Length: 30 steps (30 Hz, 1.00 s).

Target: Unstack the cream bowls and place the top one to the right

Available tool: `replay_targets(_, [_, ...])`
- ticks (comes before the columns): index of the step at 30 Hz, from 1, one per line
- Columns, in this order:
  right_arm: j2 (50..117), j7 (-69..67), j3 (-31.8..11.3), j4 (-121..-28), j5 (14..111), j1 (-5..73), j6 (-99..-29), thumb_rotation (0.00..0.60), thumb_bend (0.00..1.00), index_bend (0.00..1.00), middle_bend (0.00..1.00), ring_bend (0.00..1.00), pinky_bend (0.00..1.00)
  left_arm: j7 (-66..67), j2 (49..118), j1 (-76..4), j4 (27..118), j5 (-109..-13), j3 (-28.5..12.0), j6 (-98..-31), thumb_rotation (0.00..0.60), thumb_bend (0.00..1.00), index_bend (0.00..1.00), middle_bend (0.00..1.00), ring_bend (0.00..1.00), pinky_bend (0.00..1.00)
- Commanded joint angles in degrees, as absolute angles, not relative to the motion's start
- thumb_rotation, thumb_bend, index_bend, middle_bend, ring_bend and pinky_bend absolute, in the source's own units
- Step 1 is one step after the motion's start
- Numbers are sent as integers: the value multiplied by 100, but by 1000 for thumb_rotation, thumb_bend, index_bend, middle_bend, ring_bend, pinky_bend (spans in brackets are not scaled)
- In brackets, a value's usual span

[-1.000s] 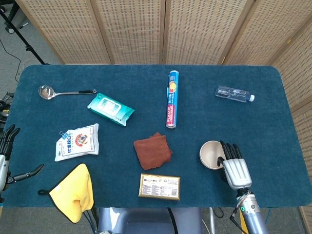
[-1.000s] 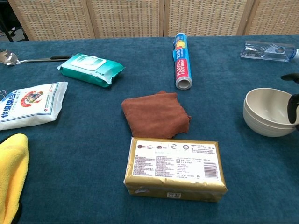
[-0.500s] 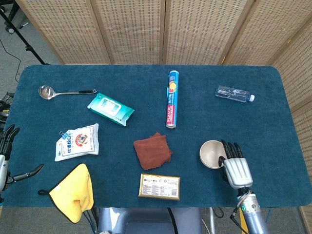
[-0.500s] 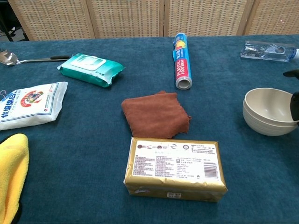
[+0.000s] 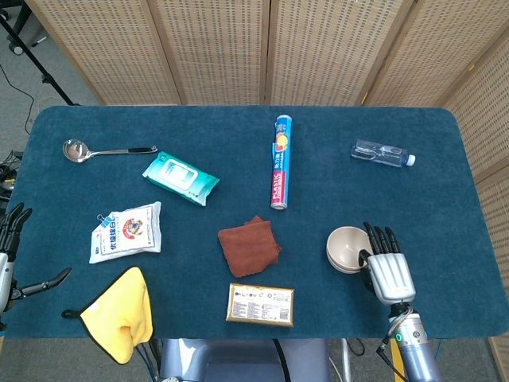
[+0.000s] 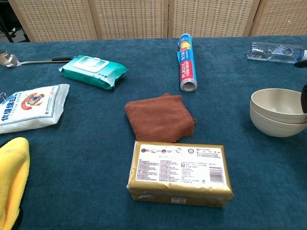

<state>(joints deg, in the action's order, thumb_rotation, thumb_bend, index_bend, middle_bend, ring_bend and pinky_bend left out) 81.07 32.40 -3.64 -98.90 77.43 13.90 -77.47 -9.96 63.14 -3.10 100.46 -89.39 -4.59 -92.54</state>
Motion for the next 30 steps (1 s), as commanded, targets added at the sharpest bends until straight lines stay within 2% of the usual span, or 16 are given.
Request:
replay_targets(1, [8096,3251,-388,-9902,7739,1399,-7758,600,466,561,16,0,0,-998,6313,-310,10047,-8941,-458,-9256,322,102,0,0,0,0])
replay_targets(19, [7948,3327,-806,-10122,7731,1551,-7975,600,440,571,16,0,0,-1008,6311,-311,10036,-8954,-456,-9259,324,103,0,0,0,0])
replay_targets(30, [7887,3439,-1181,-9938,7344,1799,-7820,600,440,573,16,0,0,-990,6316,-315,10032,-8943,-452,-9241,323,102,0,0,0,0])
